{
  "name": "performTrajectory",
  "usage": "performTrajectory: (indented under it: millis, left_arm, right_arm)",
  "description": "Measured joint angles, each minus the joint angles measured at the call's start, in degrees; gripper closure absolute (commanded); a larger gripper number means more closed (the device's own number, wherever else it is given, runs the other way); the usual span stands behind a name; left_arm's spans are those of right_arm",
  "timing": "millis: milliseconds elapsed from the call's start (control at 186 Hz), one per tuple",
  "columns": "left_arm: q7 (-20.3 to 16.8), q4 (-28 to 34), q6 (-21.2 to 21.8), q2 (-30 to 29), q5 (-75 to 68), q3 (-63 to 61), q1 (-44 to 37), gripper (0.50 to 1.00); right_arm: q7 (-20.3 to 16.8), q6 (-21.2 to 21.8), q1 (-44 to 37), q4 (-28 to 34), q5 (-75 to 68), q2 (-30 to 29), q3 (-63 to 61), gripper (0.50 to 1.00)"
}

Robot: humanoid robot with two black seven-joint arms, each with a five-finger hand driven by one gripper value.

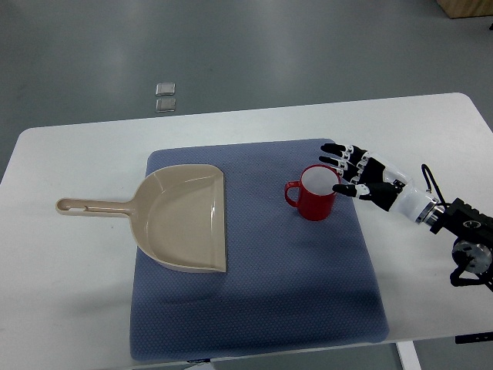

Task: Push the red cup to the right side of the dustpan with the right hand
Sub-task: 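Bring the right hand to the red mug's side farthest from the dustpan, then push the red mug with the right hand toward the dustpan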

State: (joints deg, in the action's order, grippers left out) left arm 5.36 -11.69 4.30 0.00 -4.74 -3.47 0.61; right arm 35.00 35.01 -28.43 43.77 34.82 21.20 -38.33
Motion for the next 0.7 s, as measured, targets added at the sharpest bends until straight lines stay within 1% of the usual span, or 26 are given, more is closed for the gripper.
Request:
performTrajectory:
  millis: [419, 698]
  left_arm:
    - [0.0, 0.0, 0.0, 0.0, 0.0, 0.0, 0.0, 0.5]
    - [0.0, 0.0, 0.0, 0.0, 0.0, 0.0, 0.0, 0.5]
  right_arm:
    - [0.0, 0.0, 0.8, -1.1, 1.5, -3.1, 0.2, 0.566]
    - [0.0, 0.0, 0.8, -3.7, 1.6, -5.6, 0.3, 0.566]
